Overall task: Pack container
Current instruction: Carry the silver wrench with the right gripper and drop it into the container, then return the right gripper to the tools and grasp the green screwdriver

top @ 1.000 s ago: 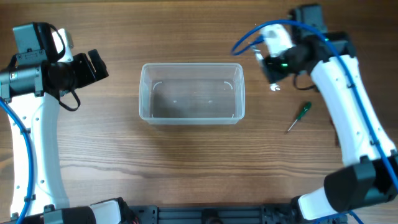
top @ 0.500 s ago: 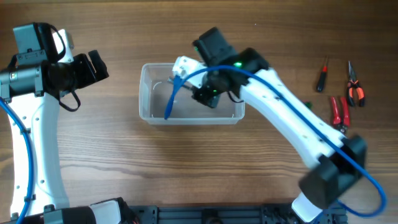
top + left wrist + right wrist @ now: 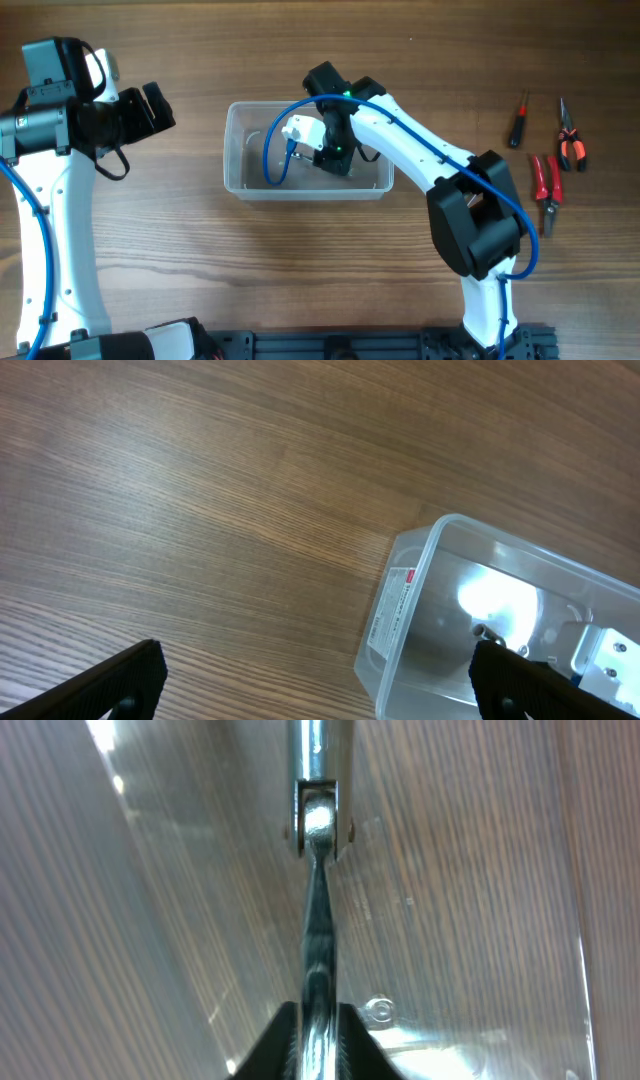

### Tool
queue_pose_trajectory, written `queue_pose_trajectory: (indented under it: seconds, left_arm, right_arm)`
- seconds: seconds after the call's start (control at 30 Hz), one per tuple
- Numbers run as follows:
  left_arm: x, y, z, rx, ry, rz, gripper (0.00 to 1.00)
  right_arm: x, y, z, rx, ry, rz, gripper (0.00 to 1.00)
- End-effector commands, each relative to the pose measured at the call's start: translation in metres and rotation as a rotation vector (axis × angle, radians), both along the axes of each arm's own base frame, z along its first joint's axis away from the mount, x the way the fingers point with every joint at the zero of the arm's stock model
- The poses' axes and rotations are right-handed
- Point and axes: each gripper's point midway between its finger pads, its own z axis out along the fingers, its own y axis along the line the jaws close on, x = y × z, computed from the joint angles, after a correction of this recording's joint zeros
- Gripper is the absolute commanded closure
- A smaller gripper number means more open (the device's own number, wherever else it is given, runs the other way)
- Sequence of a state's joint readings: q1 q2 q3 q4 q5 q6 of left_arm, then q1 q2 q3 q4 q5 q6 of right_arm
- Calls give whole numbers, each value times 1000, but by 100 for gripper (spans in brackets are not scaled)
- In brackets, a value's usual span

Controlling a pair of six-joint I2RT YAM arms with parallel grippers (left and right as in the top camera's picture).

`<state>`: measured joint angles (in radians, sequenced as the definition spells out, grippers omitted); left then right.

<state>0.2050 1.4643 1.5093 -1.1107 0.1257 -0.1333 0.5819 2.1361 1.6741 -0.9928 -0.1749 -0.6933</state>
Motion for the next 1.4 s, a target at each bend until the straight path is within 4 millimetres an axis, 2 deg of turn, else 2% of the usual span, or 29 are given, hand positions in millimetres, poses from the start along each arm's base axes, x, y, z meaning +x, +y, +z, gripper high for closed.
queue_pose_trajectory:
  seconds: [0.0, 0.03, 0.13, 0.23, 0.33, 0.43, 0.47, 0.5, 0.53, 0.57, 0.6, 0.63, 0.67, 0.7, 0.73, 0.8, 0.87, 0.93, 1.07, 1.2, 1.27, 1.37]
  left_arm:
    - [1, -3, -1, -15, 2, -6, 0]
    - [1, -3, -1, -15, 2, -6, 0]
    - [1, -3, -1, -14, 2, -6, 0]
    - [1, -2, -1, -8, 1, -16, 0]
    - [1, -1, -1, 9, 3, -24, 0]
    - [1, 0, -1, 9, 3, -24, 0]
    - [1, 0, -1, 9, 3, -24, 0]
    - [1, 0, -1, 9, 3, -24, 0]
    - [1, 0, -1, 9, 3, -24, 0]
    - [1, 0, -1, 8, 3, -24, 0]
    - [1, 0, -1, 8, 3, -23, 0]
    - [1, 0, -1, 8, 3, -23, 0]
    - [1, -1, -1, 8, 2, -24, 0]
    - [1, -1, -1, 8, 2, -24, 0]
    - [1, -1, -1, 8, 2, -24, 0]
    - [1, -1, -1, 8, 3, -23, 0]
    - [1, -1, -1, 8, 4, -23, 0]
    - [1, -1, -1, 8, 4, -23, 0]
    - [1, -1, -1, 8, 3, -23, 0]
    - [1, -1, -1, 8, 4, -23, 0]
    - [1, -1, -1, 8, 3, -24, 0]
    - [1, -1, -1, 8, 4, -23, 0]
  right_arm:
    - [6, -2, -2, -3, -7, 1, 69]
    - [5, -2, -1, -4, -8, 0, 62]
    - [5, -3, 0, -8, -6, -15, 59]
    - [8, -7, 18, -12, -34, -84, 58]
    - [14, -12, 63, 9, -123, -154, 58]
    - [26, -29, 134, 53, -279, -330, 53]
    - [30, -39, 163, 77, -345, -408, 43]
    - [34, -49, 183, 97, -395, -465, 32]
    - [38, -67, 214, 136, -469, -564, 0]
    - [42, -89, 242, 181, -529, -675, 0]
    - [44, -110, 261, 226, -561, -775, 0]
    - [45, -126, 273, 257, -576, -850, 0]
    - [47, -158, 287, 303, -589, -1008, 0]
    - [48, -180, 292, 324, -589, -1116, 0]
    - [46, -217, 293, 350, -559, -1321, 0]
    - [35, -262, 279, 358, -465, -1600, 0]
    - [18, -297, 253, 320, -328, -1847, 0]
    - [4, -319, 225, 258, -213, -1977, 0]
    - [-8, -338, 162, 152, -36, -2057, 0]
    - [-22, -339, 93, 32, 90, -2066, 0]
    - [-24, -338, 65, 2, 120, -2057, 0]
    - [-26, -337, 35, -22, 140, -2039, 0]
